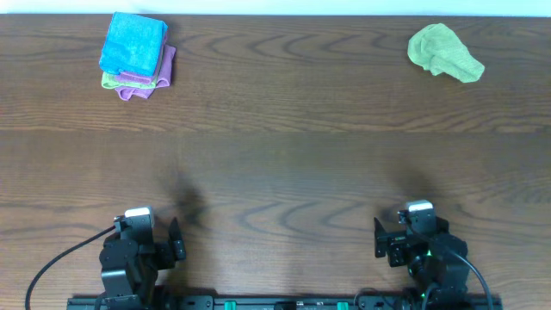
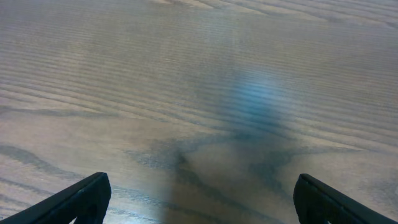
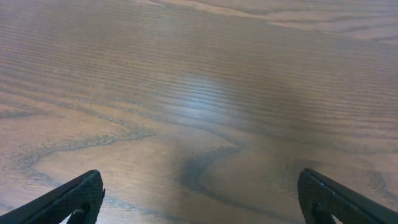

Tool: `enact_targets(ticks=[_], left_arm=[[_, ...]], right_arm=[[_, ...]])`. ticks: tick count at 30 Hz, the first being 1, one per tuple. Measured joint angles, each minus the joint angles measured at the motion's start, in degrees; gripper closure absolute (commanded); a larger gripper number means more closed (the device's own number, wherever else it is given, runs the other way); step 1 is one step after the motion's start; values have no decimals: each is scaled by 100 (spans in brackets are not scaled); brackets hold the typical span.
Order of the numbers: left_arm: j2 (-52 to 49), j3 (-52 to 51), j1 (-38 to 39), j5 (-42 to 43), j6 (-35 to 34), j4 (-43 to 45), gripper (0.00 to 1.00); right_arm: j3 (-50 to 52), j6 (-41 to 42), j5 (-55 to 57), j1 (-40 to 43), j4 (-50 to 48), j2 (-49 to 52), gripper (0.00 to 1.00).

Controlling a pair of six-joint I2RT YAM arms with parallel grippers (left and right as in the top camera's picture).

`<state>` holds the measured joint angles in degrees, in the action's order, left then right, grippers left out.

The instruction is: Fold the cloth

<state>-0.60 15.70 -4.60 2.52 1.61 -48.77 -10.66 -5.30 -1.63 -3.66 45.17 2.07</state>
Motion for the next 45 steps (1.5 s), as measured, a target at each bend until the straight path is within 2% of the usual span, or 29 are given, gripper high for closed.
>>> enact_targets(ticks=[17,24,39,45], left_arm=[[0,0,0,0,0,0,5],[0,0,0,0,0,0,5],[7,-15,0,0,15,17,5],[7,-15,0,0,15,17,5]], right_arm=[[2,11,-4,0,-138,2,1],[-201,555,-7,149,-555,616,1],[-4721,1143,33,356,962,4996,1],[-6216,1257,319,356,1128,6625,1]])
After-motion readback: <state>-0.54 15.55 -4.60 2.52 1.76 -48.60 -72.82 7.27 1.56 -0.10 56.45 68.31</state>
